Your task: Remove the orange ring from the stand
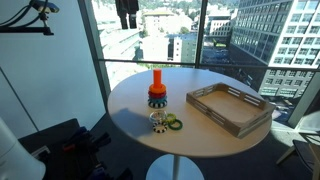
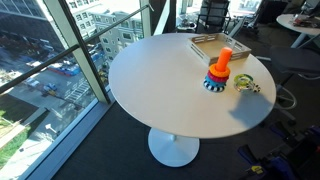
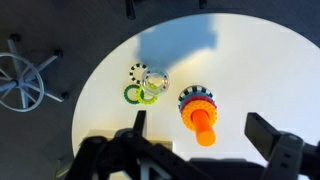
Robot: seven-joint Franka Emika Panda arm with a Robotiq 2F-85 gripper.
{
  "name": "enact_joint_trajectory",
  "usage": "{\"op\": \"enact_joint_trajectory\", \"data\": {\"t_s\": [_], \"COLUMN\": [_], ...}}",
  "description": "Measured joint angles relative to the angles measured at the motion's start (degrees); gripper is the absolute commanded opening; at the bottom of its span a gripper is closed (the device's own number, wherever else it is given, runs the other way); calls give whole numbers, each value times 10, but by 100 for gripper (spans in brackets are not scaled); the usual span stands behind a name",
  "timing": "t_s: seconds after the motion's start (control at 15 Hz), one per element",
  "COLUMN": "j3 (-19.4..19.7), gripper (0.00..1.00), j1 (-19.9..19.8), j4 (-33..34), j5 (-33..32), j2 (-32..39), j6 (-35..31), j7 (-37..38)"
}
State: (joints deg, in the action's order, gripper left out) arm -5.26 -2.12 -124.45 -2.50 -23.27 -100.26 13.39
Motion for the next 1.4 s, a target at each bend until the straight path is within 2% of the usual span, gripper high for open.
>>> {"op": "enact_joint_trajectory", "data": {"t_s": [0.47,0.8,1.07,1.4], "j3": [6,9,10,11], "gripper": [100,100,100,100], "j1": [8,8,9,9], "j4": [-14,-35,-35,-34], "j5": [15,14,14,14], "j2": [62,122,166,170], "j6": [-100,-149,-170,-172], "j7": [-2,-2,-2,-2]}}
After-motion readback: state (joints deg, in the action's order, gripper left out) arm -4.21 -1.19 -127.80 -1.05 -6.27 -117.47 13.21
